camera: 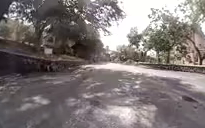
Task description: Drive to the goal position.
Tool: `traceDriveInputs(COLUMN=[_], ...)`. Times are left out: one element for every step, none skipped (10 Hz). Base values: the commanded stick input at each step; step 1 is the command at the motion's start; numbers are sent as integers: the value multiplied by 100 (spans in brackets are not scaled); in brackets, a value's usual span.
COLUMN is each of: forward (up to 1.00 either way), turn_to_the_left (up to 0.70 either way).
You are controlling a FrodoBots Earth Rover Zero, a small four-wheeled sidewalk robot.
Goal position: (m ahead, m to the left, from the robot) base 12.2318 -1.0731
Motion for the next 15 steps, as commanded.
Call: traceDriveInputs(forward=[70,70,70,70,70,70,70,70,70,70,70,70,70,70,70], turn_to_the_left=[0,0,0,0,0,0,0,1,1,3,2,2,2,2,2])
